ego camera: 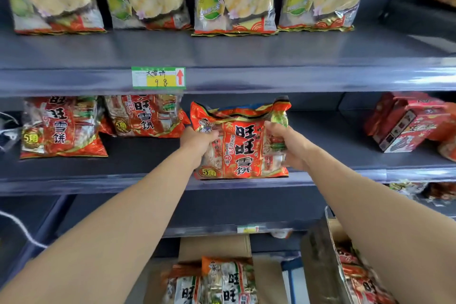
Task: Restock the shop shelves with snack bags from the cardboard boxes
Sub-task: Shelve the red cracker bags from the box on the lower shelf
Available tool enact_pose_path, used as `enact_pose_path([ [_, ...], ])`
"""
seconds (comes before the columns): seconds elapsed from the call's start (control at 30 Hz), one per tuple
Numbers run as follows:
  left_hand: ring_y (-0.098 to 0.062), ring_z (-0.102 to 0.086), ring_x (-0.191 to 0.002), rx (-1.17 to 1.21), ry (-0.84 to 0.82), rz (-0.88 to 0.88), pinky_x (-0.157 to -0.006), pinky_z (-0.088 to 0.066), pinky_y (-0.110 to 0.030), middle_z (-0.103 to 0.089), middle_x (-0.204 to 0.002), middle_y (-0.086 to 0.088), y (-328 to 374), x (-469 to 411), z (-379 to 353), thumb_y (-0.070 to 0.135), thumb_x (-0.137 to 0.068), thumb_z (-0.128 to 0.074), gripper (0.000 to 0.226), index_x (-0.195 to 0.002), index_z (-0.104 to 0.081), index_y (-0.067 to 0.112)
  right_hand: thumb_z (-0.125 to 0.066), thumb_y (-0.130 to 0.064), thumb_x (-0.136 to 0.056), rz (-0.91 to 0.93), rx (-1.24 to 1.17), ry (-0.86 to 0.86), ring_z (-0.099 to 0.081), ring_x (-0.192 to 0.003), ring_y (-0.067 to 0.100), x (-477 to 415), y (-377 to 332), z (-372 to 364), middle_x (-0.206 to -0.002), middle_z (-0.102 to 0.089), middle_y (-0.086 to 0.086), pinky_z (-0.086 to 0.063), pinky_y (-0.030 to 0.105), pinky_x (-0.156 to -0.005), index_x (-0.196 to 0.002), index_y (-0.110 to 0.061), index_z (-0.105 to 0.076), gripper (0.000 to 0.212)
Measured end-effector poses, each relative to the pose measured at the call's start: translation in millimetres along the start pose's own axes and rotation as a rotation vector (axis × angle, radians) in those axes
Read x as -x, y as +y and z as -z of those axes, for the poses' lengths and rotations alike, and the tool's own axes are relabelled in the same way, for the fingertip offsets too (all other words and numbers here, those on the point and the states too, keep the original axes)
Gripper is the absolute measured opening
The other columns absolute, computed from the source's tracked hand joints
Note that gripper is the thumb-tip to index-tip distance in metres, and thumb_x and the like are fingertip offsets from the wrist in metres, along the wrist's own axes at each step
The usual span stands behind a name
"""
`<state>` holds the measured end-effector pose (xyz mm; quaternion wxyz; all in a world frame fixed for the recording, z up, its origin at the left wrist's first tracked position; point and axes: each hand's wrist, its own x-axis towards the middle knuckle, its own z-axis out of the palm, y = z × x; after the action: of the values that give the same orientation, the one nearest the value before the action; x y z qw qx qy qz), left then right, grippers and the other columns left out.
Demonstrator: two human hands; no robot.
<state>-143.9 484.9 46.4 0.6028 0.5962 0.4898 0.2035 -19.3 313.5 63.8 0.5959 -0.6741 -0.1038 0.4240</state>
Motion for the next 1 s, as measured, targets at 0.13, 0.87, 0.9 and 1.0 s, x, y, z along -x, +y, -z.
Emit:
enact_pose_path([
  [0.13, -0.029, -0.043, -0.134, 0.0, 0.08, -0.048, -0.107, -0.041, -0.04, -0.038, -0.15, -0.009, 12.3, -28.2, -14.3, 0.024, -0.088, -0.067, 0.074, -0.148, -0.027, 0.01, -0.075, -0.04, -0.078, 0.06, -0.025, 0.129, -0.071, -0.088, 0.027, -40.6, -11.8, 2.6, -0.105, -0.072, 0.009, -0.056, 0.049, -0.083, -0.11, -0.018, -0.058, 0.042],
  [0.87, -0.016, -0.052, -0.109, -0.021, -0.001, -0.083, -0.082, -0.052, -0.034, -0.05, -0.134, 0.002, 10.1, -123.6, -37.5, 0.03, -0.096, -0.054, 0.047, -0.141, -0.042, 0.021, -0.072, -0.03, -0.078, 0.144, 0.281, 0.163, -0.067, -0.096, 0.018, -175.9, -5.2, -1.9, -0.1, -0.07, -0.004, -0.054, 0.039, -0.089, -0.087, -0.03, -0.062, 0.013],
  [0.9, -0.015, -0.053, -0.104, -0.032, 0.008, -0.092, -0.08, -0.052, -0.034, -0.05, -0.128, 0.002, 11.7, -130.5, -37.8, 0.026, -0.097, -0.053, 0.047, -0.142, -0.042, 0.02, -0.072, -0.035, -0.073, 0.147, 0.301, 0.166, -0.068, -0.095, 0.019, -186.5, -4.9, -4.4, -0.101, -0.071, -0.005, -0.054, 0.04, -0.09, -0.091, -0.029, -0.063, 0.021],
  [1.0, -0.013, -0.053, -0.089, -0.086, 0.045, -0.125, -0.075, -0.053, -0.034, -0.054, -0.112, 0.001, 11.0, -152.7, -37.7, 0.015, -0.096, -0.055, 0.04, -0.135, -0.049, 0.015, -0.062, -0.044, -0.064, 0.167, 0.357, 0.19, -0.069, -0.091, 0.021, -218.2, -3.3, -9.5, -0.1, -0.071, -0.002, -0.054, 0.032, -0.077, -0.116, -0.025, -0.058, 0.056],
])
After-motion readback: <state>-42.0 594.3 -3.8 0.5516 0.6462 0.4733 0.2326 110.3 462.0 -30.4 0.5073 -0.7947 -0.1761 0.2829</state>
